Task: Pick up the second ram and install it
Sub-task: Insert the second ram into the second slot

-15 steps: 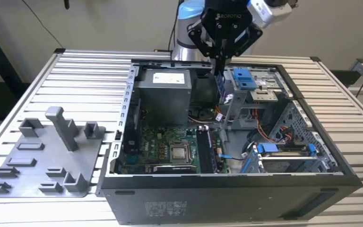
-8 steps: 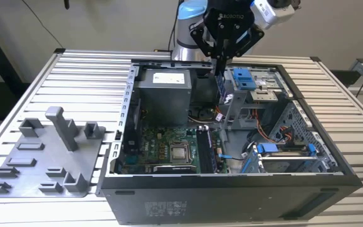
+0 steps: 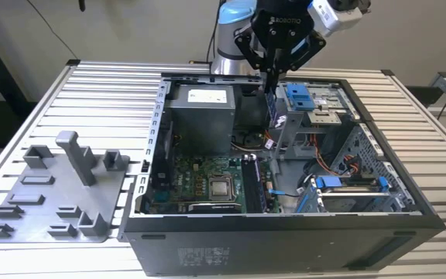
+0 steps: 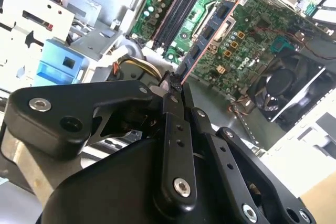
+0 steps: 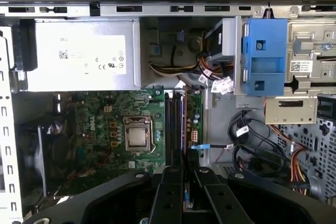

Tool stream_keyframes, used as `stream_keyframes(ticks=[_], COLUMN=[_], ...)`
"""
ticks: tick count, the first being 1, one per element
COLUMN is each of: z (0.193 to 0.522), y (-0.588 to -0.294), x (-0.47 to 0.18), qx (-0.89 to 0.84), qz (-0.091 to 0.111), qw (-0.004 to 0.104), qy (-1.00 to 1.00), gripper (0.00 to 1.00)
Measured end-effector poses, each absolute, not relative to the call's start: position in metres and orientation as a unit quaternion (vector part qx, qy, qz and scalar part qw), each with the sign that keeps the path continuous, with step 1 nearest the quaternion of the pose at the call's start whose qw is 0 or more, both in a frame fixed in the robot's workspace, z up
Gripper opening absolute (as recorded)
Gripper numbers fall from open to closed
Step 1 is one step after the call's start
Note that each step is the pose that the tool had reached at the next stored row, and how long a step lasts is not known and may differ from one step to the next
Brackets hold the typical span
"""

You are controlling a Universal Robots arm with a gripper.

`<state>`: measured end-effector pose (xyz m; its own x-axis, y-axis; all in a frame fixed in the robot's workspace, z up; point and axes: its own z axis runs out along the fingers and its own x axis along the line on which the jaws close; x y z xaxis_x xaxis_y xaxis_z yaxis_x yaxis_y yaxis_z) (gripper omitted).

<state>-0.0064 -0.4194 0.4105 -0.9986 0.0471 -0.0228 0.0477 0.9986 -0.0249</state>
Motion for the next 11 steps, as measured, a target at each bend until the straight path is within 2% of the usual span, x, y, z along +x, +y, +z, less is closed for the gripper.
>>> stream_keyframes(ticks=[11], z=[0.409], y=[-0.419], x=[0.006], qx=[0.039], qz=[-0.013], qw=[0.007], qy=[0.999], gripper=[0.14])
